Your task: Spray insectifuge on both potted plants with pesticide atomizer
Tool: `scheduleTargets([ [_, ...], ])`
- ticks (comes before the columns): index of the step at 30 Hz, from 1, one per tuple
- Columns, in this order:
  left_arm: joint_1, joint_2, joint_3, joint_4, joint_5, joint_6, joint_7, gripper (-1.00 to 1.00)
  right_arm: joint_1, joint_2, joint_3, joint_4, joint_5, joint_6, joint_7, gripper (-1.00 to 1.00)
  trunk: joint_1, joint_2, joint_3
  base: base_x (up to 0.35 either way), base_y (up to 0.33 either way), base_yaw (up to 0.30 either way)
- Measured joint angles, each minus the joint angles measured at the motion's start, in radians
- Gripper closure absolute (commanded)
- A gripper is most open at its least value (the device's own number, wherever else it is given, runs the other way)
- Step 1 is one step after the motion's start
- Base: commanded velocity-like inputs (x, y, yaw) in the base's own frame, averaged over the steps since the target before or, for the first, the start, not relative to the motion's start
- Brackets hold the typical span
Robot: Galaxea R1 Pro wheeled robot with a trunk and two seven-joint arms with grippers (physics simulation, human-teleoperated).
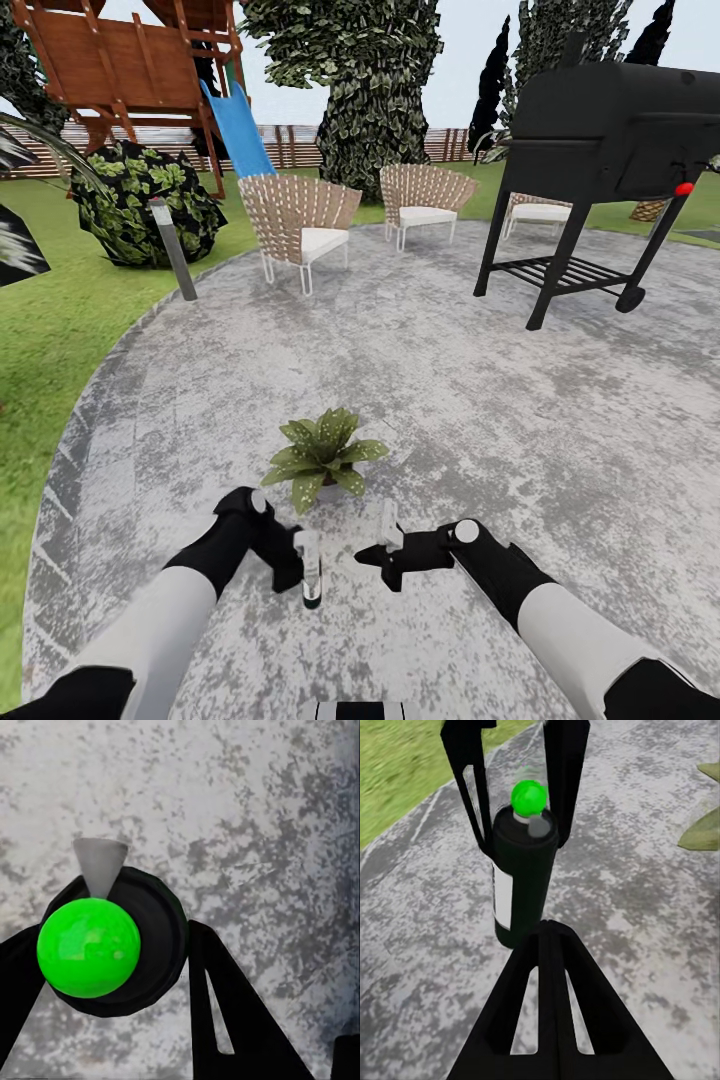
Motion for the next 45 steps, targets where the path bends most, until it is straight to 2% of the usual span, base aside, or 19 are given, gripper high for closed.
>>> scheduleTargets([
  [2, 0.000, -0.003, -0.026, 0.000, 0.003, 0.001, 0.010, 1.00, 0.000, 0.000, -0.001, 0.000, 0.000, 0.000, 0.000, 1.00, 0.000, 0.000, 0.000, 0.000, 0.000, 0.000],
  [5, 0.000, -0.019, -0.035, 0.000, 0.002, 0.001, 0.014, 1.00, 0.000, 0.000, -0.001, -0.001, 0.000, 0.000, 0.000, 1.00, 0.000, 0.000, 0.000, 0.000, 0.000, 0.000],
  [19, 0.000, -0.064, -0.037, 0.006, 0.007, 0.001, 0.015, 1.00, 0.001, 0.000, -0.001, -0.001, 0.000, 0.000, -0.002, 1.00, 0.000, 0.000, 0.000, 0.000, 0.000, 0.000],
  [25, 0.000, -0.075, -0.037, 0.029, 0.008, 0.001, 0.055, 1.00, 0.000, 0.000, -0.001, -0.002, 0.000, 0.000, -0.002, 1.00, 0.000, 0.000, 0.000, 0.000, 0.000, 0.000],
  [36, 0.018, -0.087, -0.038, 0.035, 0.010, 0.003, 0.063, 1.00, 0.001, 0.000, -0.001, -0.001, 0.000, 0.000, -0.002, 1.00, 0.000, 0.000, 0.000, 0.000, 0.000, 0.000],
  [45, 0.018, -0.085, -0.036, 0.034, 0.073, 0.003, 0.064, 1.00, 0.001, 0.000, -0.001, 0.000, 0.000, 0.000, -0.003, 1.00, 0.000, 0.000, 0.000, 0.000, 0.000, 0.000],
])
